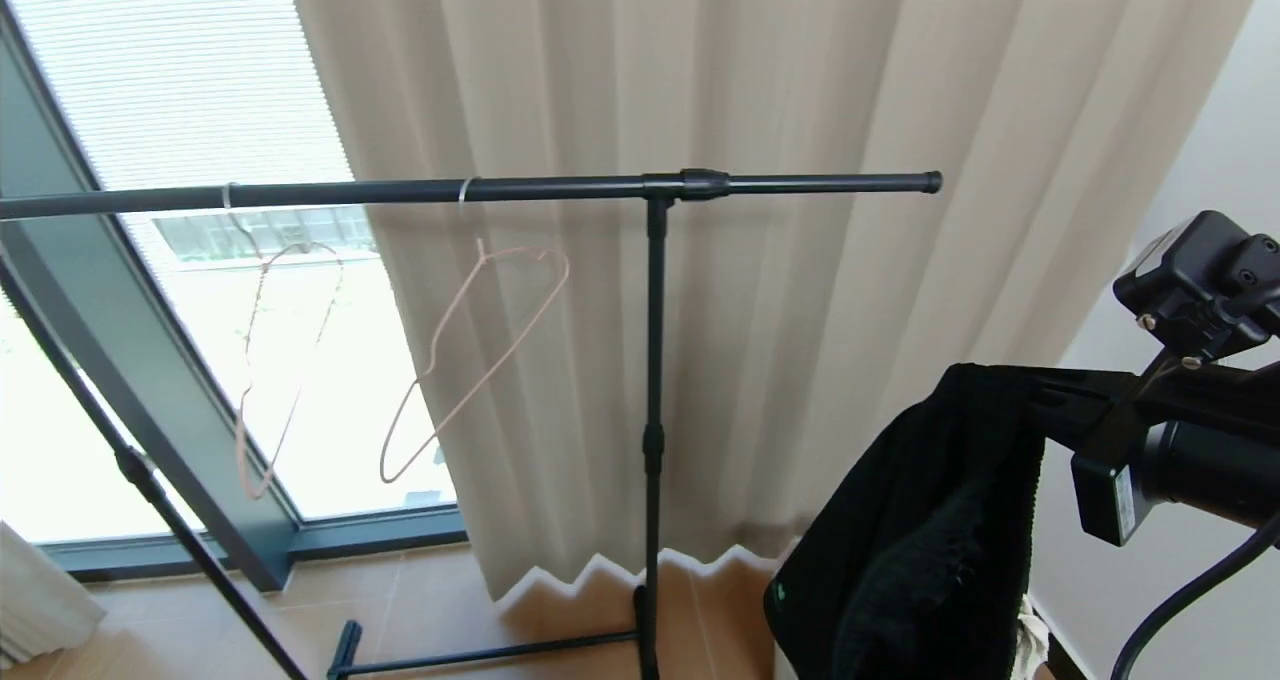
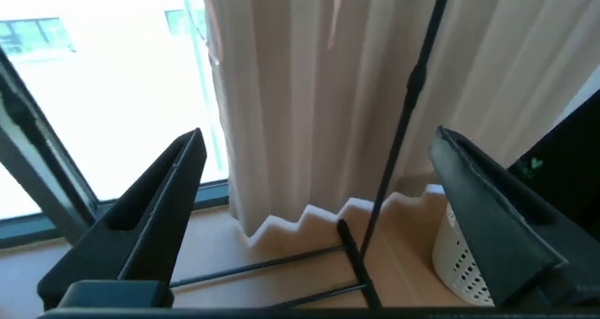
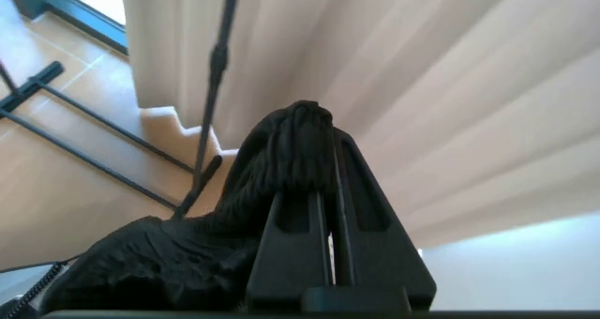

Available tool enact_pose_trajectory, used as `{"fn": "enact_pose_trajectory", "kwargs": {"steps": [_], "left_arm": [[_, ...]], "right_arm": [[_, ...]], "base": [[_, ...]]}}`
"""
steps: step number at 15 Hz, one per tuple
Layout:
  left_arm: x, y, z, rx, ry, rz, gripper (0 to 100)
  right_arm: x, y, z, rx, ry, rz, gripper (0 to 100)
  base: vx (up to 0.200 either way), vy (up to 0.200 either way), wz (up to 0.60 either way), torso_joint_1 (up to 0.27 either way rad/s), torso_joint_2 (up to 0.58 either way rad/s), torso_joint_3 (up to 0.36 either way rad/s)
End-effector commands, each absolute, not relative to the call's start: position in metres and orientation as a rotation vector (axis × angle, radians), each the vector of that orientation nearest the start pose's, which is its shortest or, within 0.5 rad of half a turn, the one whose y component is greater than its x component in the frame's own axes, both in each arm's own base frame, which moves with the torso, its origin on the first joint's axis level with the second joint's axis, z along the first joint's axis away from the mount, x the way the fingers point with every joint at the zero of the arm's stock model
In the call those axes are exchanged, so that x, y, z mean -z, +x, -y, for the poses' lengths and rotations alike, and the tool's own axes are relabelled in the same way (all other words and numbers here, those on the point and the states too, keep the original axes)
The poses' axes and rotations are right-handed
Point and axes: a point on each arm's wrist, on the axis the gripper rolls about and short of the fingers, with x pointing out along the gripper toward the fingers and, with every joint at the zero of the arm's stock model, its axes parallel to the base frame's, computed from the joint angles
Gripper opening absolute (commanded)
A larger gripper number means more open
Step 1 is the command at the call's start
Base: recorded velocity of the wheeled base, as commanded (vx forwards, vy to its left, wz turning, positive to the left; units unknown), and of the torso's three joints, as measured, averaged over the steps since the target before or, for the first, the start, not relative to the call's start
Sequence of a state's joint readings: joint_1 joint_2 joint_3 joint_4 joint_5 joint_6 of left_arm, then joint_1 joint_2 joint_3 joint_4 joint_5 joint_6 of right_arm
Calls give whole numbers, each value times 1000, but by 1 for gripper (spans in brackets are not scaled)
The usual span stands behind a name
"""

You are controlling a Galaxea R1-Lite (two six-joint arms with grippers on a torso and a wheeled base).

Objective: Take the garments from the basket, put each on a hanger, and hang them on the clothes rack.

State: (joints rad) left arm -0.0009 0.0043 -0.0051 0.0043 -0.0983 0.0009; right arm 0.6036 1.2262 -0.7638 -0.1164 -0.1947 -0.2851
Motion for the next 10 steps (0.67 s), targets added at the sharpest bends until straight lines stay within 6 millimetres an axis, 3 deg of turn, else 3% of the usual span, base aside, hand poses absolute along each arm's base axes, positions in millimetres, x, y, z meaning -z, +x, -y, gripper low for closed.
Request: {"fn": "enact_pose_trajectory", "kwargs": {"steps": [1, 6, 8, 10], "left_arm": [[-76, -23, 2, 100, 1, -5, 100], [-76, -23, 2, 98, 0, -5, 100], [-76, -23, 2, 100, 0, -5, 100], [-77, -23, 2, 100, -2, -3, 100]], "right_arm": [[-237, 155, -101, -449, -416, -266, 0], [-237, 155, -100, -444, -414, -264, 0], [-237, 156, -100, -440, -409, -253, 0], [-236, 156, -100, -438, -403, -239, 0]], "base": [[0, 0, 600, 2, 7, 2], [0, 0, 0, 0, 0, 0], [0, 200, 0, 10, 2, -2], [-200, 200, 0, 2, 5, 2]]}}
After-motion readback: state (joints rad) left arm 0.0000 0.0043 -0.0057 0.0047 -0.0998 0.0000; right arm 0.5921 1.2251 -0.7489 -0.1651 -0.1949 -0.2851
